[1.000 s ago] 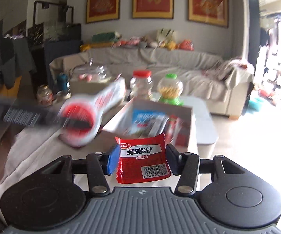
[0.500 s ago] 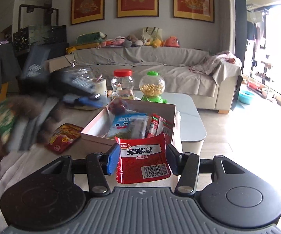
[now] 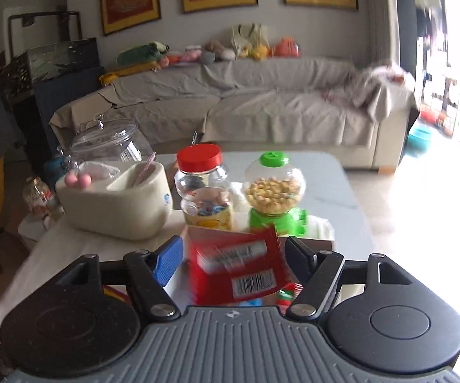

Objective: Organize snacks
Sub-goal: 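Drop the red sachet into the pink box with the right tool while the left drops its packet, then grasp the red-yellow snack bag with the left tool while the right reaches the clear grain packet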

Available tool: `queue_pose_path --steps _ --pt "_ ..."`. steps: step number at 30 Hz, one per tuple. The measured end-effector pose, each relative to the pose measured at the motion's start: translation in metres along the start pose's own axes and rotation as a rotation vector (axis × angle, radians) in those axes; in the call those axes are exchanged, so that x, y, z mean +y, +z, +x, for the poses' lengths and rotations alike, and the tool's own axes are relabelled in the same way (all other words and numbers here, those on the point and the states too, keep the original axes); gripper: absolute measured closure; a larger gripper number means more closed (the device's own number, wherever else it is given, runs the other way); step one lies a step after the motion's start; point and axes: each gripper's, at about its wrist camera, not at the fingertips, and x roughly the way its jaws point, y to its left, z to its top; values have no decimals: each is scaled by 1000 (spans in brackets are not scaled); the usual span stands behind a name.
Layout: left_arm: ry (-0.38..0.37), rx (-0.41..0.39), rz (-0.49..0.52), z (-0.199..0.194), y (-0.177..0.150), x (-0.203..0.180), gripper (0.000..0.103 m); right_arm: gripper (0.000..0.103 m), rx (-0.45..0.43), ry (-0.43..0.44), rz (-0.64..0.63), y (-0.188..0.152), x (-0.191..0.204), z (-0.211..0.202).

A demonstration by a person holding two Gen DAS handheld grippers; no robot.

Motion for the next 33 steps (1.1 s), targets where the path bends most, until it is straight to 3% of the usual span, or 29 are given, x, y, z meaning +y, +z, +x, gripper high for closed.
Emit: queue_pose_path --steps 6,8,10,13,16,22,25,33 --pt "110 -91 12 -21 3 32 81 34 126 39 -19 3 47 40" --pt "109 -98 -7 -28 5 42 81 53 192 55 -37 4 66 62" --pt "112 -105 -25 -32 5 50 80 61 260 67 -55 5 86 85" --pt "112 -110 -48 -38 6 60 80 63 326 44 -113 5 117 116" --pt "99 -122 -60 -44 5 70 80 63 367 -44 -204 -1 144 149" --pt "81 -132 -90 -47 1 85 81 66 467 -191 -265 -18 163 194" --pt "75 -130 -89 -48 0 87 81 77 467 -205 -306 -26 167 189" --pt "82 -123 -93 -42 3 86 80 77 472 71 -305 -62 164 89"
